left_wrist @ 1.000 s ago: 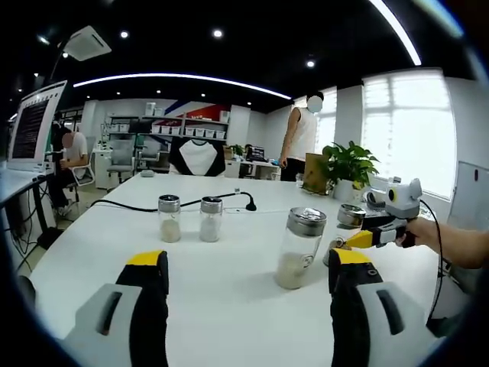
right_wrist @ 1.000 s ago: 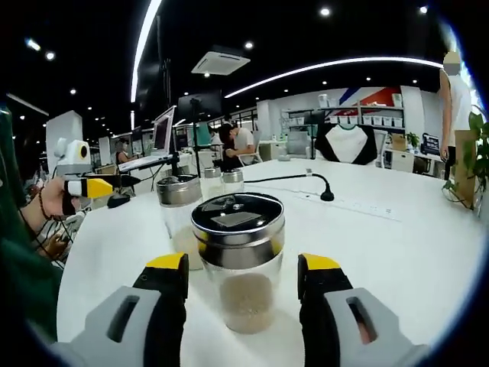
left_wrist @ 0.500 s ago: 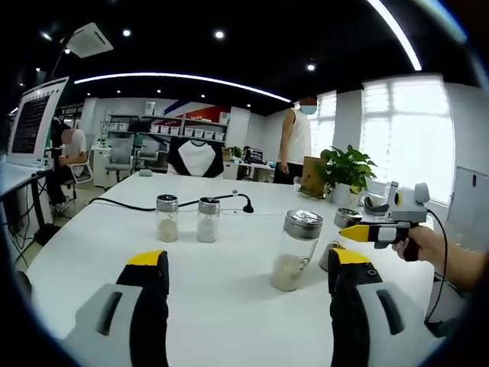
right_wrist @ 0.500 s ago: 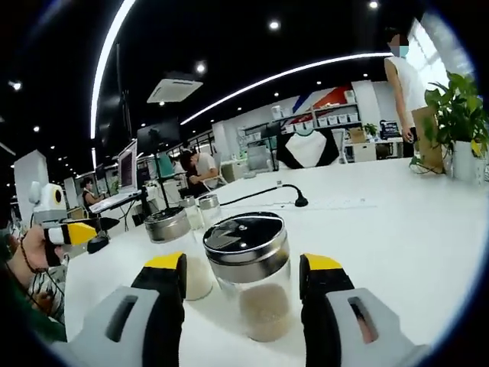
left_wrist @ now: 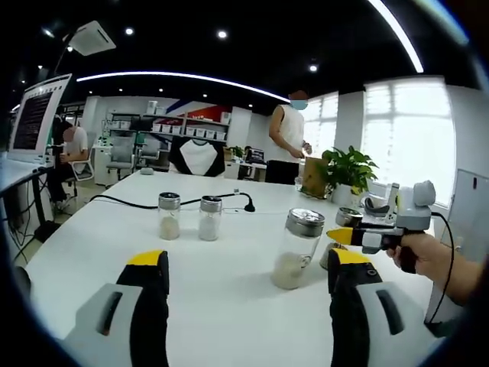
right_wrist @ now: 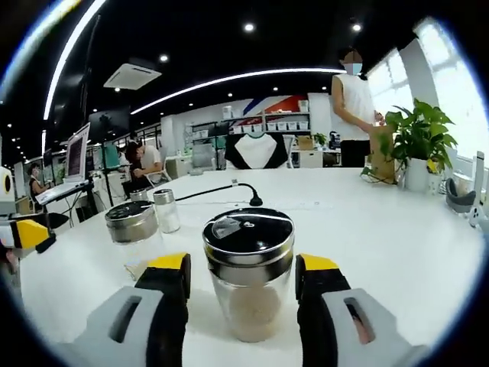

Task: Rotate the seasoning bottle until the label or dispensing opening points toward the visible target arrow and the bottle remains upright within the marked orientation range

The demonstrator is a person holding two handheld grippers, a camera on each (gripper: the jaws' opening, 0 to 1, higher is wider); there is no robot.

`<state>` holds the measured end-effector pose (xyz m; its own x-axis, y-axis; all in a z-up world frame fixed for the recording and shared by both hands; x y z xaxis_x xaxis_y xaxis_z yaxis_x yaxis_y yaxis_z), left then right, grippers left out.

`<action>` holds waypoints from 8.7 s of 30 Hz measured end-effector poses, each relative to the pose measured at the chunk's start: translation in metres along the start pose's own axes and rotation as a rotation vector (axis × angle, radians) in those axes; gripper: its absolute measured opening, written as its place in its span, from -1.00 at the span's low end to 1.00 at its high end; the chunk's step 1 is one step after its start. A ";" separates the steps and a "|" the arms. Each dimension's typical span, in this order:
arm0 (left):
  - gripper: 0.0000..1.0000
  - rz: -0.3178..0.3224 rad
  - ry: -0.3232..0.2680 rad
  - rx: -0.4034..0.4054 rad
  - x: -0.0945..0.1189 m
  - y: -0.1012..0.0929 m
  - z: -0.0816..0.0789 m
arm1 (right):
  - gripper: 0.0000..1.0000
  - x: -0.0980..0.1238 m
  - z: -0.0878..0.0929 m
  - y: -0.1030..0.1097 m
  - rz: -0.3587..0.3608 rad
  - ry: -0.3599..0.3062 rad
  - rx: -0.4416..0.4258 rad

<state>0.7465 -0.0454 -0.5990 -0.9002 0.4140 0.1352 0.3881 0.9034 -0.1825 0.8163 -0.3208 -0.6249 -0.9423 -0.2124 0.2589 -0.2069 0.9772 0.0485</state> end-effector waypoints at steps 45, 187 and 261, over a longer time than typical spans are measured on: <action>0.81 0.005 -0.016 -0.013 0.000 0.001 -0.008 | -0.14 -0.009 0.001 -0.003 0.023 -0.031 0.038; 0.80 0.079 0.027 -0.057 -0.008 -0.014 -0.011 | 0.00 -0.025 0.002 -0.039 -0.949 0.001 0.162; 0.77 0.090 -0.068 -0.035 -0.013 -0.003 -0.036 | 0.26 0.100 -0.009 -0.016 -0.298 -0.059 0.056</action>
<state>0.7637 -0.0499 -0.5654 -0.8723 0.4861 0.0529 0.4735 0.8668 -0.1565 0.7277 -0.3571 -0.5913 -0.8510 -0.4916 0.1846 -0.4895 0.8699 0.0601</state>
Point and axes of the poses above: the point that each gripper's makers call its tool centre point, and the gripper's own axes: x roughly backward along the fingers, y roughly to its left, z roughly out of its underside, the point moved 9 cm from there along x, roughly backward along the fingers, and after that the axes turned 1 degree about z, right-handed, at the moved point
